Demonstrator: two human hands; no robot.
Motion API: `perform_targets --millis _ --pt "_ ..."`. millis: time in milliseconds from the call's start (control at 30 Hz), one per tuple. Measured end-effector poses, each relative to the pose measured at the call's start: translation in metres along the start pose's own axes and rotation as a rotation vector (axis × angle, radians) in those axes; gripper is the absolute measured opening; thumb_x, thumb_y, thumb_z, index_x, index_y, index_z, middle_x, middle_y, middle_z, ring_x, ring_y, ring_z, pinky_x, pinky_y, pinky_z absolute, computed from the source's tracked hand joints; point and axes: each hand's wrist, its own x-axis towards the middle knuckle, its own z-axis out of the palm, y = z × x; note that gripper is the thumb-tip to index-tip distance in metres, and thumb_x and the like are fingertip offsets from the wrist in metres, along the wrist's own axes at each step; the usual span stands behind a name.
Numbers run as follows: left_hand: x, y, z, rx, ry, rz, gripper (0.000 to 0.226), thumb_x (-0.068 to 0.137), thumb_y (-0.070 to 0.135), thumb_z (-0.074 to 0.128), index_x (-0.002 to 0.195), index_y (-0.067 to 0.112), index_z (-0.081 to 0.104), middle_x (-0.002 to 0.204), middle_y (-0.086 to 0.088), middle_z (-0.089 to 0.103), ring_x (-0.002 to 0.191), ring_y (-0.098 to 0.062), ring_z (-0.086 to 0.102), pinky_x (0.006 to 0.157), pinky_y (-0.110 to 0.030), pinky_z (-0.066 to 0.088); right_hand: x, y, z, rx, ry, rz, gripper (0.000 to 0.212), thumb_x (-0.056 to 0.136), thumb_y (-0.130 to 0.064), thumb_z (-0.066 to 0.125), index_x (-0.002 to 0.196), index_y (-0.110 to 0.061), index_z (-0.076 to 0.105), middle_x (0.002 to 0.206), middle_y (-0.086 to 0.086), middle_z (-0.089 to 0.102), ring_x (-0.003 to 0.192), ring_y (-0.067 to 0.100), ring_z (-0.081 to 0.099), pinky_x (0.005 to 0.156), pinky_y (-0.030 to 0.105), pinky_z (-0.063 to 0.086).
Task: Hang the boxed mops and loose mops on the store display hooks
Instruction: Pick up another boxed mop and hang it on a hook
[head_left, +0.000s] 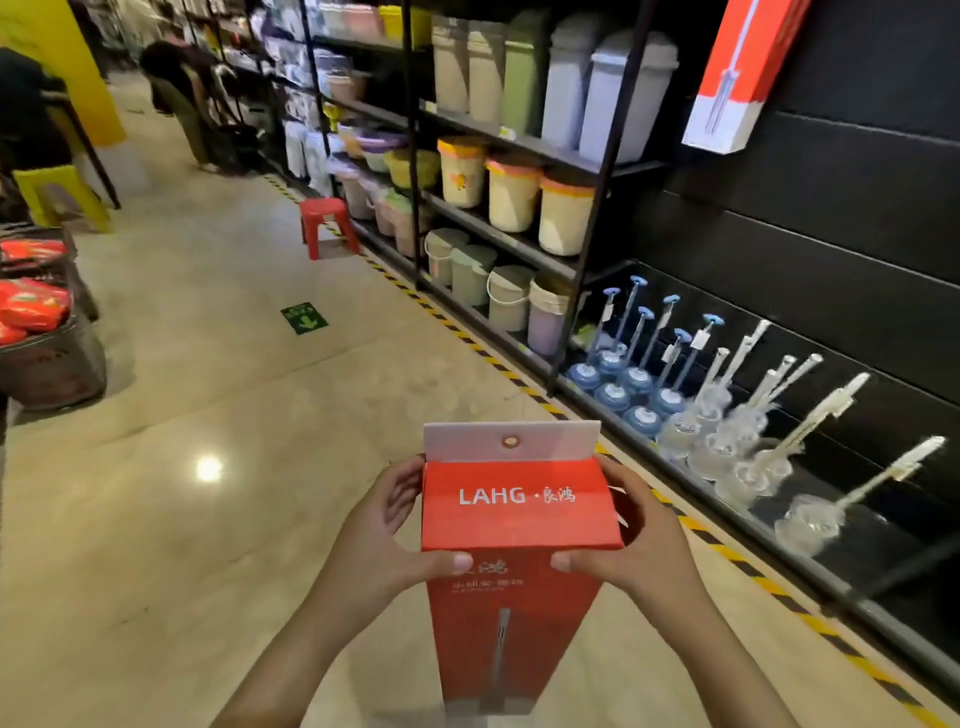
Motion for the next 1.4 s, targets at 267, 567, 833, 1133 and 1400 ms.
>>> perform_targets --millis 267,567,833,1133,1400 --pt "0.129 0.014 -0.015 0.009 -0.162 0.087 0.094 0.034 0.038 0.089 0.119 0.039 0.050 0.130 0.014 0.057 0.122 -0.001 0.053 0.108 -0.035 0.042 0.082 -0.008 0.005 0.010 0.200 0.026 0.094 0.031 -0.036 0.089 0.118 -0.047 0.054 0.113 -0.021 0.066 0.101 -0.004 0.062 0.073 0.011 0.051" --pt "0.288 0.027 -0.004 0.060 -0.192 0.119 0.090 0.038 0.043 0.086 0.120 0.040 0.050 0.124 0.014 0.060 0.116 0.004 0.056 0.102 -0.029 0.047 0.230 0.011 -0.018 0.068 0.264 0.019 0.090 0.030 -0.040 0.088 0.114 -0.047 0.057 0.112 -0.016 0.067 0.100 0.000 0.064 0.071 0.018 0.054" --pt "0.431 0.047 0.028 0.056 -0.223 0.151 0.084 0.040 0.043 0.085 0.116 0.047 0.050 0.113 0.030 0.062 0.111 0.011 0.056 0.090 -0.013 0.050 0.363 0.018 -0.066 0.072 0.298 -0.030 0.089 0.032 -0.041 0.087 0.114 -0.047 0.056 0.116 -0.013 0.064 0.099 -0.004 0.062 0.078 0.020 0.053" --pt "0.600 0.055 0.062 0.023 -0.321 0.185 0.085 0.041 0.041 0.086 0.118 0.048 0.051 0.119 0.026 0.062 0.116 0.003 0.057 0.096 -0.023 0.050 0.505 0.035 -0.109 0.025 0.411 -0.058 0.086 0.033 -0.034 0.088 0.113 -0.048 0.058 0.118 -0.009 0.062 0.099 -0.006 0.062 0.072 0.007 0.050" --pt "0.768 0.060 0.094 0.032 -0.495 0.190 0.090 0.041 0.045 0.086 0.123 0.042 0.049 0.123 0.015 0.061 0.116 -0.002 0.058 0.097 -0.031 0.052 0.633 0.050 -0.138 -0.010 0.567 -0.011 0.086 0.031 -0.035 0.088 0.111 -0.046 0.059 0.116 -0.010 0.064 0.099 -0.004 0.063 0.074 0.009 0.050"
